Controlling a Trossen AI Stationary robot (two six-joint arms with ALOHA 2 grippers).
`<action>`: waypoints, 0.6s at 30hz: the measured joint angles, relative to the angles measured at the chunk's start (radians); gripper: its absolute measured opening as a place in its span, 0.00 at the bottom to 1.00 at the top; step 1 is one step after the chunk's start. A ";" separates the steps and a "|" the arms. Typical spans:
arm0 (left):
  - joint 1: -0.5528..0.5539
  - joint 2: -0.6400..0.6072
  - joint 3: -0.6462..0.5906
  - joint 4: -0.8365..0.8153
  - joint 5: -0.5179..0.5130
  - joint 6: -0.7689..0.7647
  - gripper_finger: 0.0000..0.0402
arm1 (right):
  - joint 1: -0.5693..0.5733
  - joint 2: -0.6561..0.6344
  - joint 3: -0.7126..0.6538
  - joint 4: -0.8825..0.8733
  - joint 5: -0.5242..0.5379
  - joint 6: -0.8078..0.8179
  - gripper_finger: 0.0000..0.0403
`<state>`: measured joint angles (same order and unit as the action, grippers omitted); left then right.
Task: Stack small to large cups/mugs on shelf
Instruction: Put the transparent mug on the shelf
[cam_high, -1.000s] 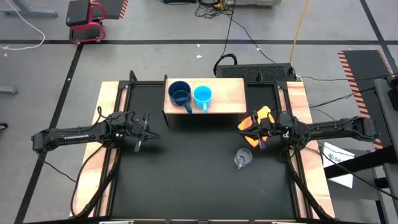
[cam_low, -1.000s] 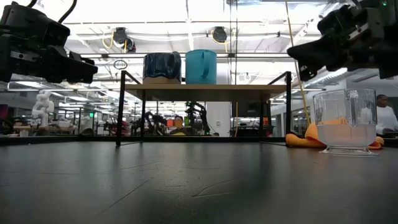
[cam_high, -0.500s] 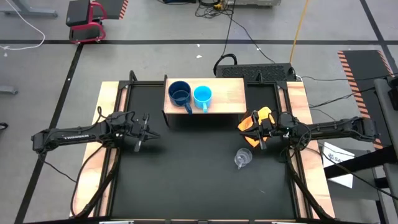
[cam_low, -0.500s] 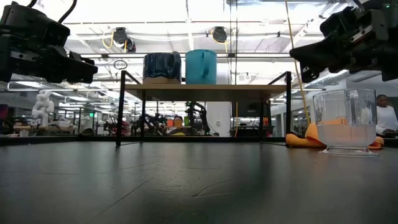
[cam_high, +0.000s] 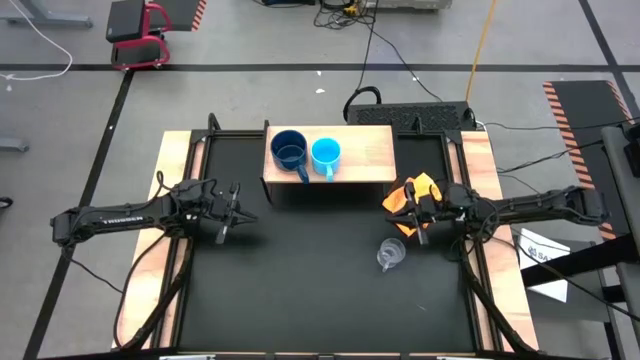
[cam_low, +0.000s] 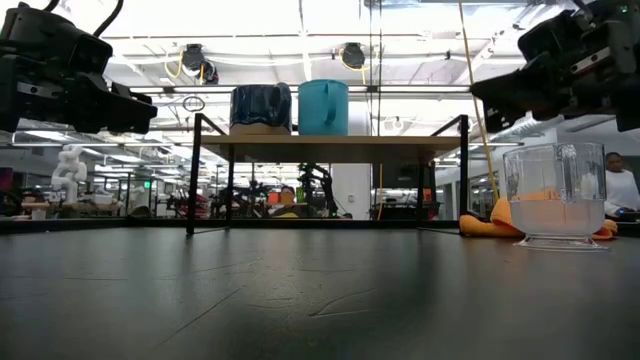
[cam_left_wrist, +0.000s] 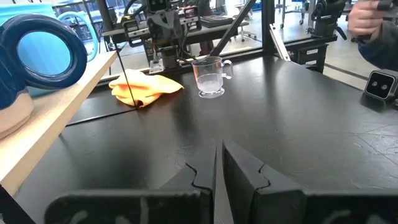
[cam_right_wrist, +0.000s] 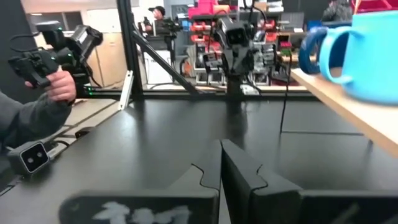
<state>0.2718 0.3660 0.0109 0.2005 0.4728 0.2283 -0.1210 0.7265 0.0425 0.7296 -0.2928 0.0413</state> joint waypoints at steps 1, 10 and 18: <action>0.000 0.000 0.000 0.000 0.000 0.000 0.08 | 0.005 0.000 0.000 0.007 0.000 -0.004 0.00; 0.000 0.000 0.000 -0.001 0.000 -0.005 0.08 | 0.012 -0.028 -0.001 0.034 0.006 -0.039 0.00; 0.000 0.000 0.000 -0.001 0.000 -0.006 0.08 | 0.012 -0.093 -0.001 -0.097 -0.028 -0.035 0.00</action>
<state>0.2717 0.3660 0.0109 0.1993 0.4728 0.2222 -0.1093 0.6334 0.0418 0.6331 -0.3205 0.0062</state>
